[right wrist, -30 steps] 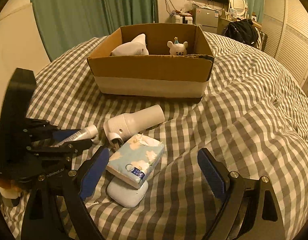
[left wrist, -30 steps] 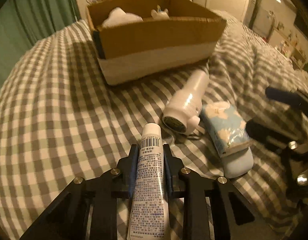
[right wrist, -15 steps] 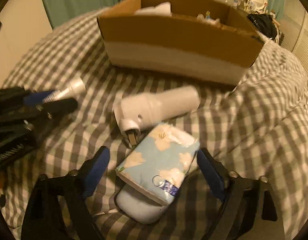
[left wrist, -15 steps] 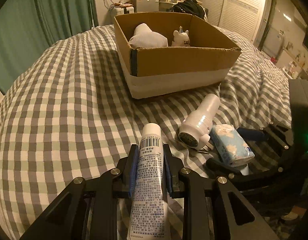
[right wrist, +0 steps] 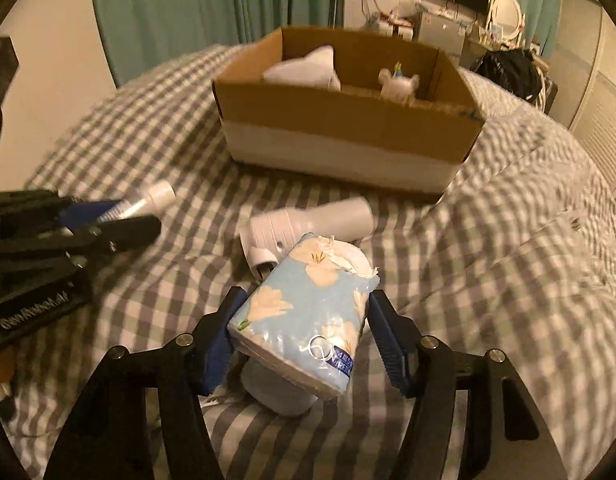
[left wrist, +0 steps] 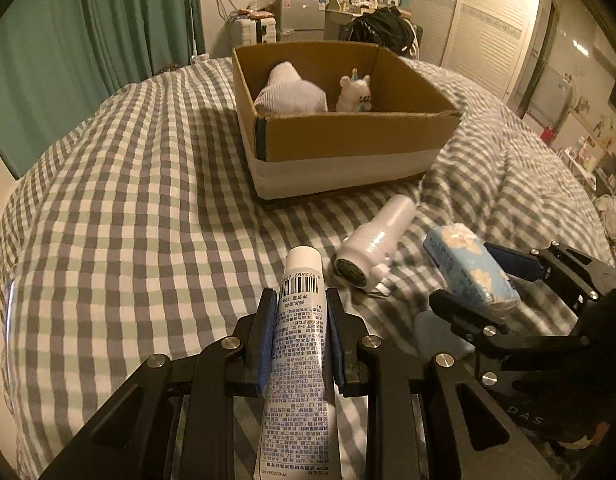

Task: Organize objects
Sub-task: 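Carry the toothpaste tube and tissue pack into the box and release both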

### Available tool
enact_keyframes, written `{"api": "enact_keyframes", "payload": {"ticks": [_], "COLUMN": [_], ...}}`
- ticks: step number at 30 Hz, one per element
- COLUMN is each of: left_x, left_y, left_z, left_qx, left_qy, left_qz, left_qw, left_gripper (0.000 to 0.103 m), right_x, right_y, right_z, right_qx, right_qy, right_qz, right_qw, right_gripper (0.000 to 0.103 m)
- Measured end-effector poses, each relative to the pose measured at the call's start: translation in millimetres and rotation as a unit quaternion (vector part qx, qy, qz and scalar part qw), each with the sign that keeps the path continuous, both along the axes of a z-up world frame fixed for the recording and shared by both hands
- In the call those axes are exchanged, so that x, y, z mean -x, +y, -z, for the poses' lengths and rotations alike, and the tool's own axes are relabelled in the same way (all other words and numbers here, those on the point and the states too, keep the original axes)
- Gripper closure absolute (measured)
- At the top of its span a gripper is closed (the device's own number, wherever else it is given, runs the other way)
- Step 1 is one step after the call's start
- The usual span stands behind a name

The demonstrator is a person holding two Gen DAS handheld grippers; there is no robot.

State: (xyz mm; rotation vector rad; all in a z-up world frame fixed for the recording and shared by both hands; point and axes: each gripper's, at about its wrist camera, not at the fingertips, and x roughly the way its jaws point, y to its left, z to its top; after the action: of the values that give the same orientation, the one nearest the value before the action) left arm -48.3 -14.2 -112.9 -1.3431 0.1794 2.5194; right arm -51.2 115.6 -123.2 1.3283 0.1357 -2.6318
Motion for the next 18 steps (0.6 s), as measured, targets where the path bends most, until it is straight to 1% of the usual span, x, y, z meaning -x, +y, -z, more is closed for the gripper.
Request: {"api": "enact_keyframes", "payload": {"ticks": [9, 10, 11, 12, 15, 18], "left_x": [-21, -23, -24, -24, -20, -11], "left_y": [9, 10, 11, 11, 11, 11], "left_z": [-42, -48, -56, -60, -81, -100], "left_qx": [-0.005, -0.005, -0.006, -0.006, -0.01, -0.019], "left_qy": [0.033, 0.038, 0.045, 0.049, 0.068, 0.082], "left_qz": [0.002, 0.002, 0.002, 0.002, 0.001, 0.001], "left_qw": [0.9994, 0.9993, 0.999, 0.9988, 0.9976, 0.9964], "left_gripper": [0.079, 0.079, 0.079, 0.079, 0.079, 0.079], "right_x": [-24, -25, -27, -26, -32, -30], "right_y": [-3, -5, -3, -1, 0, 4], "right_z": [-51, -55, -64, -72, -96, -120], "right_qx": [0.011, 0.021, 0.044, 0.052, 0.04, 0.041], "right_qy": [0.052, 0.054, 0.056, 0.061, 0.09, 0.112], "right_qz": [-0.016, -0.02, -0.026, -0.029, -0.036, -0.045], "right_qw": [0.998, 0.998, 0.997, 0.996, 0.994, 0.992], "right_gripper": [0.042, 0.042, 0.042, 0.042, 0.042, 0.042]}}
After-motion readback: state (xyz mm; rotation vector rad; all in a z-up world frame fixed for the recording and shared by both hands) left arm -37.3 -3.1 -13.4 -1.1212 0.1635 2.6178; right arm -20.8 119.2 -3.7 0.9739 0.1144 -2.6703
